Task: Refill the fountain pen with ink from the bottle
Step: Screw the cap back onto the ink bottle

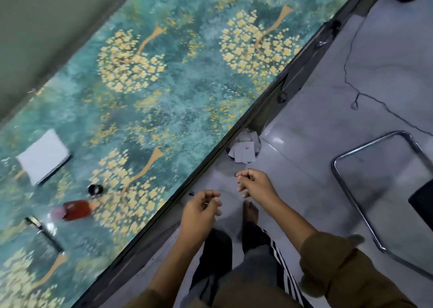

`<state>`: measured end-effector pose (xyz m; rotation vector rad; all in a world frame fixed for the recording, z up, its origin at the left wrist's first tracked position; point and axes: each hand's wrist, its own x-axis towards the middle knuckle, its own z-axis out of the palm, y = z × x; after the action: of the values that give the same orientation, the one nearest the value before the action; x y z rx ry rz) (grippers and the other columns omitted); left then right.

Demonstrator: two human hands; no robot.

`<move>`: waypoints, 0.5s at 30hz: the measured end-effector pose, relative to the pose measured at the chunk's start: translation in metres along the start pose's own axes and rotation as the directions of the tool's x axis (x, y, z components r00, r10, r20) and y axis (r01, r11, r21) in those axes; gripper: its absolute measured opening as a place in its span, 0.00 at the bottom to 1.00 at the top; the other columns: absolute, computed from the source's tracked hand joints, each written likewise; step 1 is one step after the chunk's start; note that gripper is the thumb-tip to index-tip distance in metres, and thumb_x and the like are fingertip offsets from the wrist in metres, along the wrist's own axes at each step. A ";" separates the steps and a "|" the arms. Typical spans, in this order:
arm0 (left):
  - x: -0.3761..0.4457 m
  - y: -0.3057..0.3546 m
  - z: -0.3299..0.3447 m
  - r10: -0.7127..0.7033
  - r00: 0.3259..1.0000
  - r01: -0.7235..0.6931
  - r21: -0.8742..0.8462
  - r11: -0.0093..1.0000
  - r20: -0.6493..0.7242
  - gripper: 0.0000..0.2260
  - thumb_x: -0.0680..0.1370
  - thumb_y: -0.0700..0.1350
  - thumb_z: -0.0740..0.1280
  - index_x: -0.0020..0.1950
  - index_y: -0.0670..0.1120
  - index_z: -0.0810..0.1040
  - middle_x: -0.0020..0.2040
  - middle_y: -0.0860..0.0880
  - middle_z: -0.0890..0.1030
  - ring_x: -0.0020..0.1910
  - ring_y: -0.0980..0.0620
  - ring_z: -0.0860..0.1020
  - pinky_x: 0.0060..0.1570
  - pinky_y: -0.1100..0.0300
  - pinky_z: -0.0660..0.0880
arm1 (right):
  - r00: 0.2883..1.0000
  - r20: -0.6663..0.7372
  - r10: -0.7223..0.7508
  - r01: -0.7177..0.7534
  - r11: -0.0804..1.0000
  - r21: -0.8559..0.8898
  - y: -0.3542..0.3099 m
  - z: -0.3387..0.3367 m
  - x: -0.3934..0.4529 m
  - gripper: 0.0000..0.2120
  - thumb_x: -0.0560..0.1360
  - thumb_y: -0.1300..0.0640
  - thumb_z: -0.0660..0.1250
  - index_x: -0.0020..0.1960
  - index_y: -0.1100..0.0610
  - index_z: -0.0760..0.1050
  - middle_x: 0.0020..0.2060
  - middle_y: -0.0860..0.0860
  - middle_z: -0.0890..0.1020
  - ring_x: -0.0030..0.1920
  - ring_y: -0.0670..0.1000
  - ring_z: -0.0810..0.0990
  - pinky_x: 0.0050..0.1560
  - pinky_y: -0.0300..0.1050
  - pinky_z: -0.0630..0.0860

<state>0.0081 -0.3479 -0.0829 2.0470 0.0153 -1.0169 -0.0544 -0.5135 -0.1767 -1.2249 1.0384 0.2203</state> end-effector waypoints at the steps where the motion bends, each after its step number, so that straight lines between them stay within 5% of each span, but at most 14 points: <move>1: -0.005 -0.001 -0.010 0.018 1.000 -0.018 -0.008 1.000 -0.013 0.05 0.80 0.39 0.65 0.50 0.46 0.80 0.43 0.44 0.84 0.36 0.52 0.82 0.39 0.56 0.79 | 0.999 0.009 -0.031 0.031 0.999 -0.015 -0.008 0.007 -0.011 0.06 0.80 0.64 0.64 0.52 0.63 0.79 0.39 0.55 0.80 0.33 0.49 0.79 0.33 0.45 0.75; 11: -0.047 -0.055 -0.137 -0.009 0.987 -0.011 -0.116 0.993 -0.163 0.06 0.82 0.39 0.65 0.48 0.45 0.81 0.37 0.45 0.83 0.33 0.50 0.80 0.35 0.58 0.78 | 0.929 0.257 -0.267 0.339 0.892 -0.300 -0.076 0.130 -0.088 0.05 0.81 0.57 0.65 0.50 0.54 0.81 0.40 0.50 0.82 0.38 0.48 0.81 0.42 0.52 0.80; 15: -0.042 -0.085 -0.185 -0.143 0.968 0.092 -0.242 0.966 -0.205 0.07 0.81 0.39 0.64 0.47 0.42 0.81 0.34 0.45 0.81 0.30 0.51 0.77 0.30 0.59 0.74 | 0.839 0.442 -0.317 0.528 0.671 -0.520 -0.108 0.200 -0.094 0.09 0.80 0.52 0.65 0.58 0.53 0.78 0.49 0.48 0.79 0.42 0.45 0.76 0.45 0.45 0.72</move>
<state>0.0715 -0.1528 -0.0517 1.9510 0.3605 -0.8118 0.0696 -0.3506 -0.0413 -1.9376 0.3498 0.3994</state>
